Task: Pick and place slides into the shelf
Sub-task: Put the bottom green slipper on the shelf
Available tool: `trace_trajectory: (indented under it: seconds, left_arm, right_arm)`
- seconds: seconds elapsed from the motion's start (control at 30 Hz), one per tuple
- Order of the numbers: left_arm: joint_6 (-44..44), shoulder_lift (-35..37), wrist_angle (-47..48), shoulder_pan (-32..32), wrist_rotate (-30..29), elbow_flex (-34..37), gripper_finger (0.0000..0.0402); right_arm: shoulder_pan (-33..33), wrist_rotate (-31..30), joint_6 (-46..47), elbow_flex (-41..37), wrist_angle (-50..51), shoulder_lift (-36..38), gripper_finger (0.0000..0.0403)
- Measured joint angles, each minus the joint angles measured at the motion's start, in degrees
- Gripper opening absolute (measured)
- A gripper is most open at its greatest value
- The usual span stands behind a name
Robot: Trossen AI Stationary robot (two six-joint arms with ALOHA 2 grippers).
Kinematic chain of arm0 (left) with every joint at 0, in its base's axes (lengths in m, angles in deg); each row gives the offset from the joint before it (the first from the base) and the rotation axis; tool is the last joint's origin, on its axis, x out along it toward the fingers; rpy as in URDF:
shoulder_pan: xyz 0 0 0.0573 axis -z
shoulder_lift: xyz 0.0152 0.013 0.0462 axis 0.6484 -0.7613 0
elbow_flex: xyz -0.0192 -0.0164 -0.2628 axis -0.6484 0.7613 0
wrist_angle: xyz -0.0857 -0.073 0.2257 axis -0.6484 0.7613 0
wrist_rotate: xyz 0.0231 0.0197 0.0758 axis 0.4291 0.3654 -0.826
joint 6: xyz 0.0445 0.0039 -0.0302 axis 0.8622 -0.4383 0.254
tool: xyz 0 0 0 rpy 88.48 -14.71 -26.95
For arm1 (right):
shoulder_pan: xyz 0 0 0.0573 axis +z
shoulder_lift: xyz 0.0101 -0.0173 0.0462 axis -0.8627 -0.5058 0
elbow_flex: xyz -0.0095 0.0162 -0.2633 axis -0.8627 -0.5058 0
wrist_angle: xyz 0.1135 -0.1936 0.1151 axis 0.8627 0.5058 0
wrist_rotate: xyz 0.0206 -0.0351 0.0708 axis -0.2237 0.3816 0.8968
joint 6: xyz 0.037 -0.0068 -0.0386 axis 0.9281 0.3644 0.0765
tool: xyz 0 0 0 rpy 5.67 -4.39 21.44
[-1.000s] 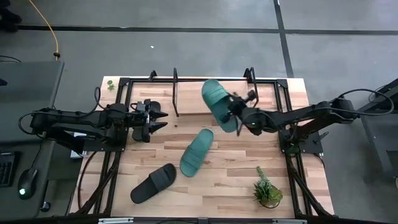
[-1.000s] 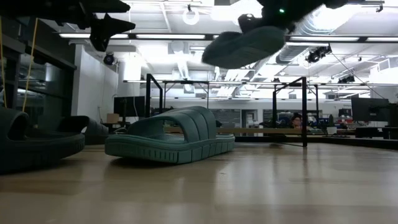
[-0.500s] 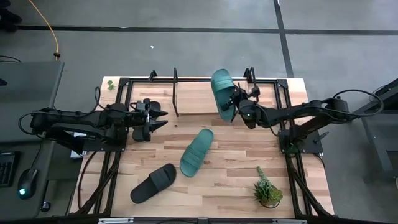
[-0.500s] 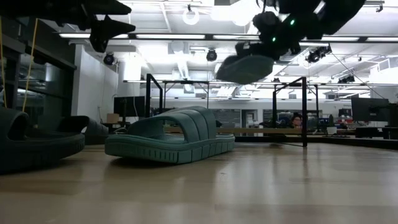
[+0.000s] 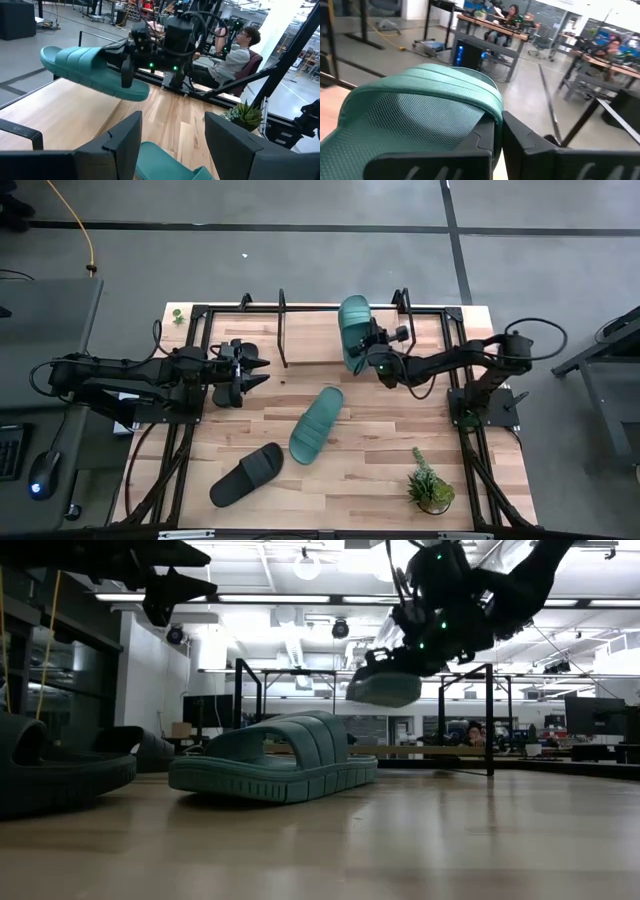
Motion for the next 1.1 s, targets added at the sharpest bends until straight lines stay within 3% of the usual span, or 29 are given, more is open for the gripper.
trace_trajectory:
  seconds: [0.27, 0.67, 1.1]
  left_arm:
    - [-0.1, 0.0, 0.0, 0.0, 0.0, 0.0, 0.0198]
    - [-0.2, 0.0, 0.0, 0.0, 0.0, 0.0, 0.0198]
    - [-0.2, 0.0, 0.0, 0.0, 0.0, 0.0, 0.0198]
  right_arm:
    - [-0.9, -2.6, -0.1, 0.0, -0.4, -2.2, 0.0]
    - [-2.4, 0.5, 1.5, 0.0, 1.4, -2.8, 0.0]
    - [-3.1, 1.0, 1.6, 0.0, -2.9, -8.5, 0.0]
